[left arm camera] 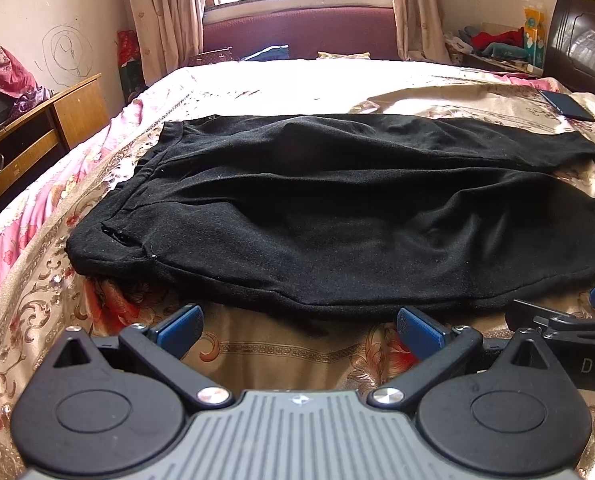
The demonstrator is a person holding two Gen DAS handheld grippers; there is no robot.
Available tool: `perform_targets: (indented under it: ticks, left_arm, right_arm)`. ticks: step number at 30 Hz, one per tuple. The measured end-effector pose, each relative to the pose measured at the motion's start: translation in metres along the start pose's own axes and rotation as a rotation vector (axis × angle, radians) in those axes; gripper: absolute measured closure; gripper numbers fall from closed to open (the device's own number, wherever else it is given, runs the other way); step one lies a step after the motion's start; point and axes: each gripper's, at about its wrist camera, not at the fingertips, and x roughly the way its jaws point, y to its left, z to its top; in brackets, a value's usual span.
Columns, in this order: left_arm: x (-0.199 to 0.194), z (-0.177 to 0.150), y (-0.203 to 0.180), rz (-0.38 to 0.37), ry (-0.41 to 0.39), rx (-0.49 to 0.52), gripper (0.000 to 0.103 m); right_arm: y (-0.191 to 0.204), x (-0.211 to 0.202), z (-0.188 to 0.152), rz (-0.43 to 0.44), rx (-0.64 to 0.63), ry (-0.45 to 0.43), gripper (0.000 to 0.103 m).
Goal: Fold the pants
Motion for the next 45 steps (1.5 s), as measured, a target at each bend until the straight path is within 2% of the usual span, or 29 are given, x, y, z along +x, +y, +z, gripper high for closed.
perform_targets:
  ticks: [10, 14, 17, 21, 26, 45]
  left_arm:
    - [-0.001, -0.002, -0.013, 0.025, 0.027, 0.094, 0.000]
    - [0.003, -0.003, -0.015, 0.004, 0.055, 0.119, 0.000]
    - [0.001, -0.005, -0.017, 0.008, 0.048, 0.129, 0.000]
    - [0.000, -0.004, -0.014, 0.019, 0.039, 0.101, 0.000]
    - [-0.001, -0.003, -0.004, -0.012, 0.043, 0.040, 0.000]
    - [0.001, -0.004, -0.004, -0.010, 0.053, 0.032, 0.000]
  right_arm:
    - [-0.003, -0.006, 0.004, 0.028, 0.011, -0.006, 0.001]
    - [-0.003, -0.005, 0.005, 0.034, 0.016, -0.004, 0.001]
    - [-0.003, -0.005, 0.005, 0.033, 0.013, -0.002, 0.001]
    - [-0.004, -0.005, 0.005, 0.021, 0.014, -0.003, 0.001]
    - [-0.005, 0.000, 0.004, 0.006, 0.012, 0.026, 0.001]
    - [-0.002, 0.002, 0.002, 0.009, -0.006, 0.041, 0.001]
